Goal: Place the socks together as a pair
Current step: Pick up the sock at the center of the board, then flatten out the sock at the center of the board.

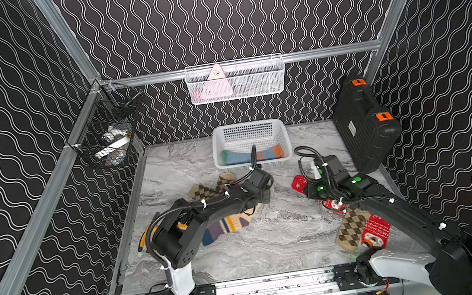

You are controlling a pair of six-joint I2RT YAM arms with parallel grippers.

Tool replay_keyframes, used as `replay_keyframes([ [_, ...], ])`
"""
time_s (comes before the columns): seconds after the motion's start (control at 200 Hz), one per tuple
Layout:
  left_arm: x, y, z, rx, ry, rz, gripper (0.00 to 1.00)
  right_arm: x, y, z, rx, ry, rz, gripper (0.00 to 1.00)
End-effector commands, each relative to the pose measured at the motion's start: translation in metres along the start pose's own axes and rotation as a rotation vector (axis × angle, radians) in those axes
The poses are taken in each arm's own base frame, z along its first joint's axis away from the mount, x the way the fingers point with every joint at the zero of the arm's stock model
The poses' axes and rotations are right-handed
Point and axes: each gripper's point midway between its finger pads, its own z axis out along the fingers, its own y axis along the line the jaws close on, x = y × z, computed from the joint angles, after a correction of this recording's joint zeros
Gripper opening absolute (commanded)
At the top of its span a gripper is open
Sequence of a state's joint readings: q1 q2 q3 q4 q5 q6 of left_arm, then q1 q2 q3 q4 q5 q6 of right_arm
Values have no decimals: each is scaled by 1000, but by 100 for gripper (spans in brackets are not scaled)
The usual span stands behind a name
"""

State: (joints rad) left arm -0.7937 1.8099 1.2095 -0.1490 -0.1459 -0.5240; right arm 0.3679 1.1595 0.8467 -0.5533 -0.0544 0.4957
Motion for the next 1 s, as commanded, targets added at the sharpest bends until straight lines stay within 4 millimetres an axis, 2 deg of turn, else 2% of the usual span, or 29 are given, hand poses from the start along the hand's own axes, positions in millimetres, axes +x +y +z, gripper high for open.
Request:
replay_keyframes([
  [0.0,-18,-75,-39,214,-46,-3,2,-6,4,-6,-79,3,16,23],
  [0.045,-22,-100,-57,282,-69,5,2,-9,2,-10,-79,-3,22,23],
  [0.105,-27,-122,-78,368,-105,-6,2,-13,0,-16,-77,-16,23,23],
  [0.15,-30,-130,-96,430,-134,-37,2,-15,-1,-20,-76,-26,24,23],
  [0.22,-23,-124,-114,484,-150,-87,2,-16,0,-24,-89,-38,26,23],
  [0.32,-11,-92,-132,452,-187,-131,1,-14,2,-24,-111,-34,25,22],
  [0.45,14,-25,-141,354,-210,-209,0,-9,4,-15,-130,-5,31,22],
  [0.595,64,63,-122,127,-158,-268,0,-6,12,-7,-175,33,32,22],
  [0.675,91,100,-112,44,-135,-306,0,-3,14,0,-190,60,31,22],
  [0.781,112,126,-103,8,-126,-361,0,5,19,11,-212,124,26,24],
  [0.921,122,135,-91,-18,-108,-371,1,22,29,30,-185,186,-23,27],
  [0.996,126,141,-84,-47,-99,-373,2,37,37,41,-153,219,-76,28],
])
